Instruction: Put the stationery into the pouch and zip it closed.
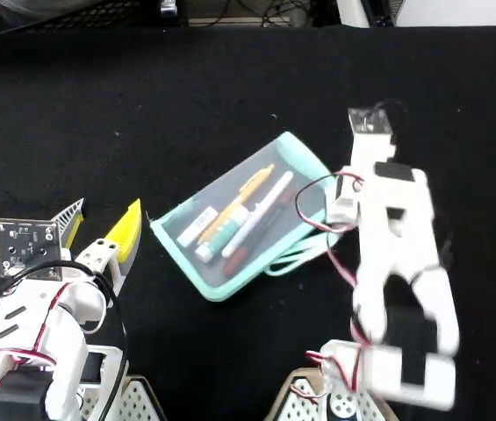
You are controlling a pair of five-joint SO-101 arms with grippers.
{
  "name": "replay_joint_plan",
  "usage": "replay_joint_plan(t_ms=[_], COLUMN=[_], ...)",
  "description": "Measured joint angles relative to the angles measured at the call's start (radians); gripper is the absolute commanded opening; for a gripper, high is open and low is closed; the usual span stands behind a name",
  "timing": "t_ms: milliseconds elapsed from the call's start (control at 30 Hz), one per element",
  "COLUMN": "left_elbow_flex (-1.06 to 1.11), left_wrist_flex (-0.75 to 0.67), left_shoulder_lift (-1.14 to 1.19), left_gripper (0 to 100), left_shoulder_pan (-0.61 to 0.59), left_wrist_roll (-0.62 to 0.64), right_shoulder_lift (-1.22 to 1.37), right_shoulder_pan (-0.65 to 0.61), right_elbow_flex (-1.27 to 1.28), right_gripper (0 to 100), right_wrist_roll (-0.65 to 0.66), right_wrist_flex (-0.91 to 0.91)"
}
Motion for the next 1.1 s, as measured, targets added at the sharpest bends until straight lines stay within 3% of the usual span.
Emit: replay_joint_plan(t_ms=[133, 400, 633, 867, 1100], left_elbow_flex=[0.0, 0.0, 0.0, 0.064, 0.038], left_wrist_flex=[0.0, 0.0, 0.0, -0.064, -0.009], left_shoulder_lift=[0.0, 0.0, 0.0, 0.0, 0.0], left_gripper=[26, 26, 26, 26, 26], left_shoulder_pan=[0.0, 0.0, 0.0, 0.0, 0.218], left_wrist_roll=[0.0, 0.0, 0.043, 0.066, 0.066], right_shoulder_lift=[-0.224, -0.479, -0.559, -0.566, -0.47], right_shoulder_pan=[-0.032, -0.199, -0.358, -0.608, -0.747], right_elbow_flex=[0.014, 0.015, -0.095, -0.345, -0.474], right_gripper=[1.2, 1.2, 1.2, 1.2, 1.2], right_wrist_roll=[0.161, 0.301, 0.354, 0.365, 0.367], right_wrist_flex=[0.003, 0.049, 0.089, 0.213, 0.241])
